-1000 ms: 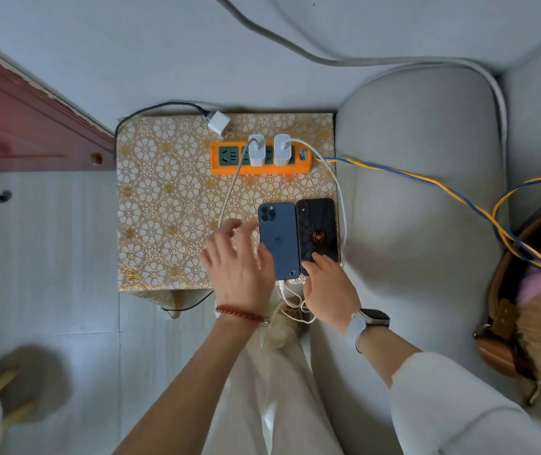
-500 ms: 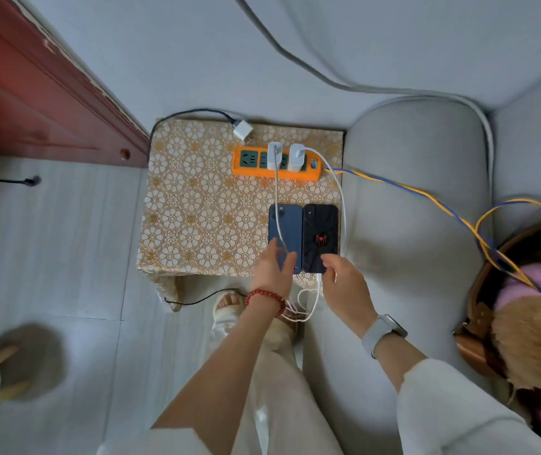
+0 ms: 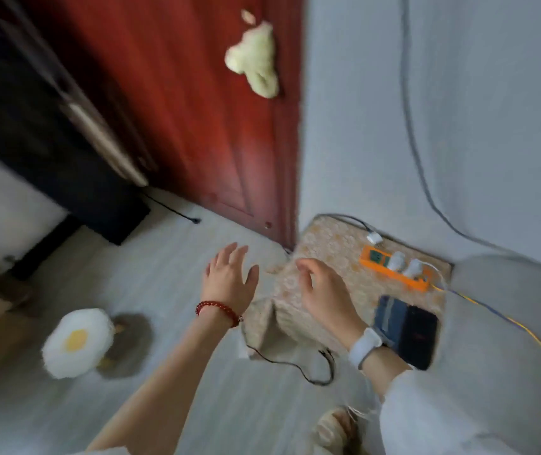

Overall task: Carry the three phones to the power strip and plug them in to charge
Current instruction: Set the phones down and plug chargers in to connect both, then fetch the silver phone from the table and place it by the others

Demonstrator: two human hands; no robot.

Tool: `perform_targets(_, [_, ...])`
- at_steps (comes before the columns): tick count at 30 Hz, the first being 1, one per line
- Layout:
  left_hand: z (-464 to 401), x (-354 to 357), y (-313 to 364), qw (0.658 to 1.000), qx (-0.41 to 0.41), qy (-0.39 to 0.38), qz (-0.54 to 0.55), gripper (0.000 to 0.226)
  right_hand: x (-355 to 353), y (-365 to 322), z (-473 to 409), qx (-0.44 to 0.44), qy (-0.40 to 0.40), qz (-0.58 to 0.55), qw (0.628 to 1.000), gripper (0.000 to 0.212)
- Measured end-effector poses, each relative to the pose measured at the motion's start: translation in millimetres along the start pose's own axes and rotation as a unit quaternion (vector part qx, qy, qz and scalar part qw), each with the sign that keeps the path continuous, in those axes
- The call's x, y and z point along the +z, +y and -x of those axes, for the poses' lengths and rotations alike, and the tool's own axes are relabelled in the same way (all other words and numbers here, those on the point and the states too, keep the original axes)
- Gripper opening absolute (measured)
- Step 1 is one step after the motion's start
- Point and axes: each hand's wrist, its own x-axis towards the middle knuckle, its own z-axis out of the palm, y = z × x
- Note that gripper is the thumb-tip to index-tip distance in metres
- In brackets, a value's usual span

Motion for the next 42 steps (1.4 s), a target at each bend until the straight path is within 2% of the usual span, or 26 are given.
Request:
perform_targets(3, [31, -104, -70, 0.995, -0.034, 0.099, 0.005, 0.043, 48, -104, 6, -0.08, -0.003, -0.01, 0.997, 0.026])
perform_targets(7, [119, -243, -194, 0.972, -0.083, 0.219, -0.02, 0.041, 145, -245, 47, -0.171, -0.052, -0.041, 0.983, 0.025])
perform_targets(11, [251, -352, -318, 0.919, -0.204, 0.336, -0.034, 0.036, 255, -371, 119, -0.259, -0.155, -0.093, 0.949, 0.025])
perform_targets(13, [330, -388, -371, 0.879, -0.268, 0.392, -0.043, 0.035, 313, -427, 164, -0.309, -0.223, -0.099, 0.919, 0.025])
perform_targets(16, [436, -412, -428, 0.813, -0.362, 0.456, -0.035, 0.033, 390, -491, 232, -0.365, -0.317, -0.086, 0.871, 0.024])
perform_targets(19, [534, -421, -470, 0.736, -0.45, 0.505, -0.024, 0.031, 465, -544, 306, -0.423, -0.411, -0.07, 0.805, 0.025])
perform_targets(23, [638, -430, -515, 0.658, -0.536, 0.528, -0.033, 0.034, 553, -596, 394, -0.47, -0.51, -0.054, 0.719, 0.025])
perform_targets(30, [750, -473, -621, 0.538, -0.632, 0.557, -0.038, 0.033, 708, -681, 516, -0.519, -0.599, -0.04, 0.609, 0.024])
perform_targets(36, [808, -520, -701, 0.486, -0.655, 0.579, -0.027, 0.031, 803, -749, 606, -0.554, -0.637, -0.017, 0.535, 0.024])
perform_targets(42, [904, -522, -761, 0.413, -0.695, 0.587, -0.029, 0.029, 882, -775, 709, -0.573, -0.676, 0.025, 0.462, 0.027])
